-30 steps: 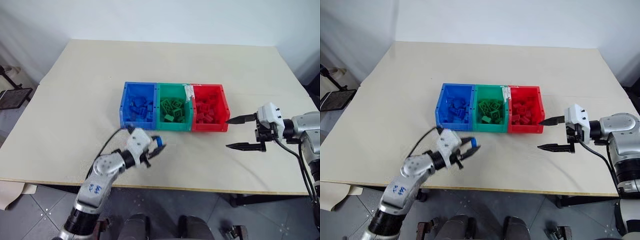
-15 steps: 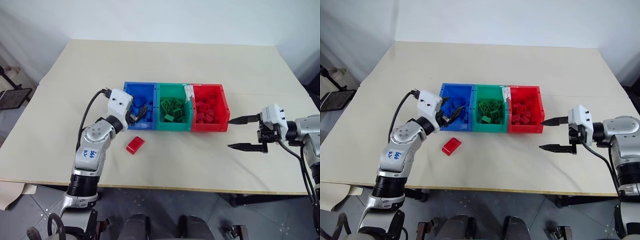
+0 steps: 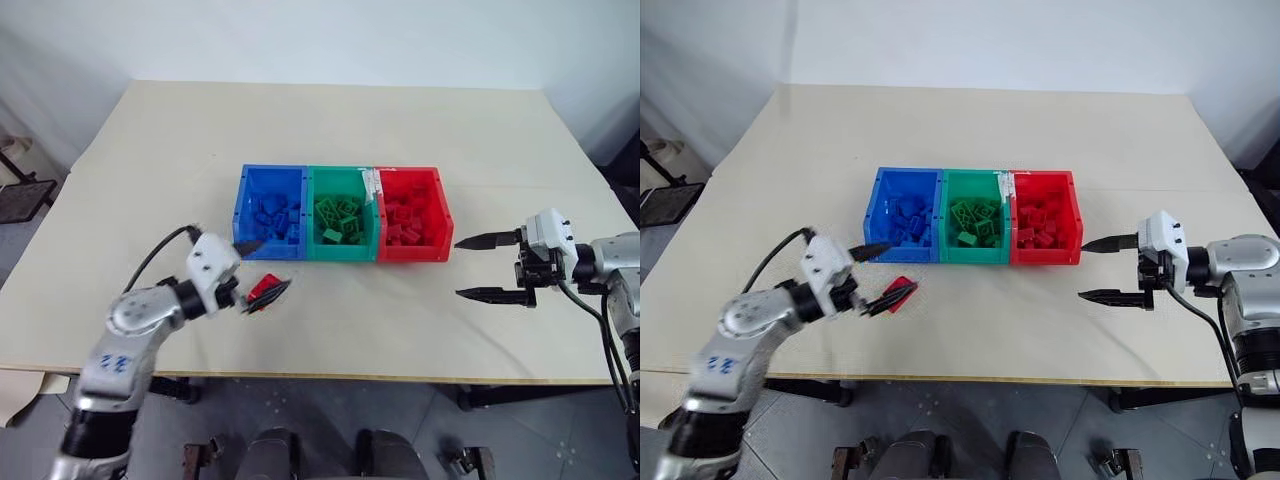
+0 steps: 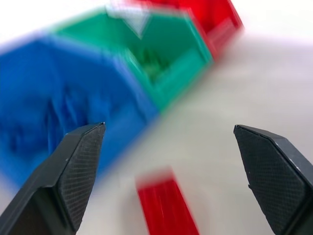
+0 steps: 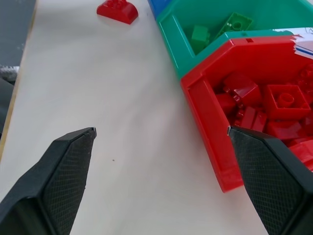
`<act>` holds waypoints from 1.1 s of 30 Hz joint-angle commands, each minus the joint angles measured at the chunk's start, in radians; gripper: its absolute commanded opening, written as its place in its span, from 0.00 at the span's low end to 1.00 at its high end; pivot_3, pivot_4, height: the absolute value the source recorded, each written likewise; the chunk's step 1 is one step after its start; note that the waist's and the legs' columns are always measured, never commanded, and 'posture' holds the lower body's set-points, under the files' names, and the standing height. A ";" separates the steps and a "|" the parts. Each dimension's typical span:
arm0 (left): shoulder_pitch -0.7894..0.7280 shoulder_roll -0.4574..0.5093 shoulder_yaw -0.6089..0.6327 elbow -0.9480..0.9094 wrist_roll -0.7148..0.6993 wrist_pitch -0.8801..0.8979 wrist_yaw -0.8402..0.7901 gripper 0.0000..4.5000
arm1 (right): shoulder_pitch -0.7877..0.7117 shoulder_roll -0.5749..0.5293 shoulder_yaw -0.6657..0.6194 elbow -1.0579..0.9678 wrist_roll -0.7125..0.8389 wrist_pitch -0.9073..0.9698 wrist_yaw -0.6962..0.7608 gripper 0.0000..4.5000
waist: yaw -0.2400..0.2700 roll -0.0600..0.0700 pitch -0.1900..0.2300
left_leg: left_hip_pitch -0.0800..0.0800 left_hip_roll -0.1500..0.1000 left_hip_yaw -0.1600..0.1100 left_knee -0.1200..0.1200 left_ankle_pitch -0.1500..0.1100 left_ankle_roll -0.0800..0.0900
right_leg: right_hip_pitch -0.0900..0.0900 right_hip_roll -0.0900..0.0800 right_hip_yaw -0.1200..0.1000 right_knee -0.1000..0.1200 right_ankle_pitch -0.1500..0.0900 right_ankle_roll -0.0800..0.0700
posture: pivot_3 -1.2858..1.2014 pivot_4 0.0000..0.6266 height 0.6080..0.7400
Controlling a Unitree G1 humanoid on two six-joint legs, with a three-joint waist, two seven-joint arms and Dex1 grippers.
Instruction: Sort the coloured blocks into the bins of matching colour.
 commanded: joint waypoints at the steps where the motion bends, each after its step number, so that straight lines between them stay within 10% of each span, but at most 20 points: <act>1: 0.085 0.050 0.110 -0.004 -0.057 -0.079 -0.098 1.00 | -0.007 -0.054 0.022 0.024 0.045 -0.029 0.067 1.00 | 0.003 0.000 0.000 | 0.000 0.000 0.000 0.000 0.000 0.000 | 0.000 0.000 0.000 0.000 0.000 0.000 | 0.52 0.24 1.00; 11: 0.290 0.110 0.328 0.178 -0.107 -0.230 -0.253 1.00 | 0.020 -0.106 0.078 0.034 0.195 -0.046 0.067 1.00 | -0.005 0.001 0.000 | 0.000 0.000 -0.001 -0.001 -0.001 -0.001 | 0.000 -0.002 0.000 -0.001 0.000 -0.001 | 0.52 0.24 1.00; 33: 0.066 0.095 0.147 0.328 -0.056 -0.257 -0.242 1.00 | 0.174 -0.024 -0.199 -0.210 0.281 0.068 0.067 1.00 | -0.014 0.001 0.000 | 0.001 0.001 -0.001 -0.001 -0.002 -0.001 | -0.001 -0.002 -0.001 0.002 0.000 -0.001 | 0.52 0.24 1.00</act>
